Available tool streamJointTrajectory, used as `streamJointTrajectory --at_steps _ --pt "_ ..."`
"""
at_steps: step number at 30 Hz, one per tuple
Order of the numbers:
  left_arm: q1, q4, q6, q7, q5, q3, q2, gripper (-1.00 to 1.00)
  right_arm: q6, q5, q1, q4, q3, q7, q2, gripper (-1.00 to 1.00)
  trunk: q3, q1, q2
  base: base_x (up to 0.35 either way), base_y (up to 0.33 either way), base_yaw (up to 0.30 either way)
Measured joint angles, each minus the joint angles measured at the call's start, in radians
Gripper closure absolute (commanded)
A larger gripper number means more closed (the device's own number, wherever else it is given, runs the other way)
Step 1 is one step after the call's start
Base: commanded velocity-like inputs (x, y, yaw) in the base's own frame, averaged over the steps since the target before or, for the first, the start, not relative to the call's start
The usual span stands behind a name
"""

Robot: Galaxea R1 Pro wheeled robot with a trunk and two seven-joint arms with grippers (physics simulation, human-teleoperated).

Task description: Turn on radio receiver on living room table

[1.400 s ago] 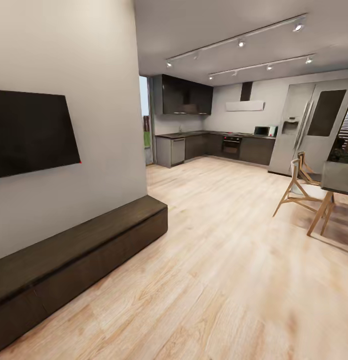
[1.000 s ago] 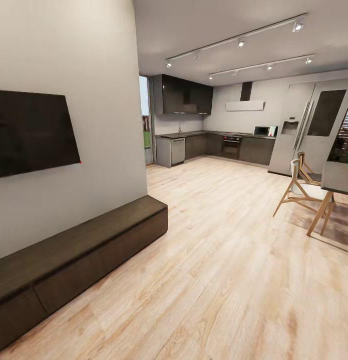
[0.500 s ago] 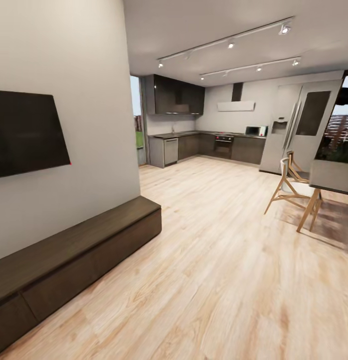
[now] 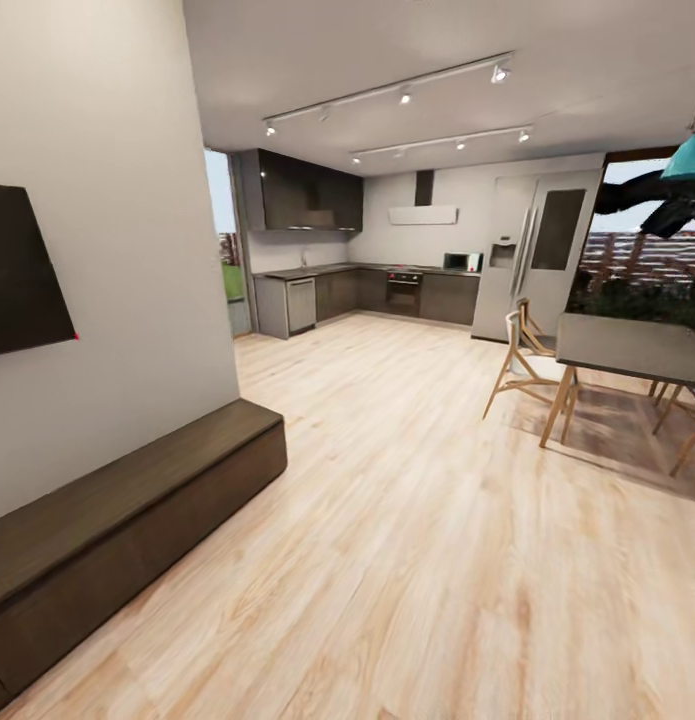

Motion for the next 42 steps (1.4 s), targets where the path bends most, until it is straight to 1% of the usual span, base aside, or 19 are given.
streamJointTrajectory --at_steps 14,42 --pt "0.000 0.000 0.000 0.000 0.000 0.000 0.000 -1.00 0.000 0.000 0.000 0.000 0.000 0.000 0.000 -1.00 0.005 0.000 0.000 0.000 0.000 -0.279" --pt "0.000 0.000 0.000 0.000 0.000 0.000 0.000 -1.00 0.000 0.000 0.000 0.000 0.001 0.000 0.000 -1.00 0.005 0.000 0.000 0.000 0.000 -0.286"
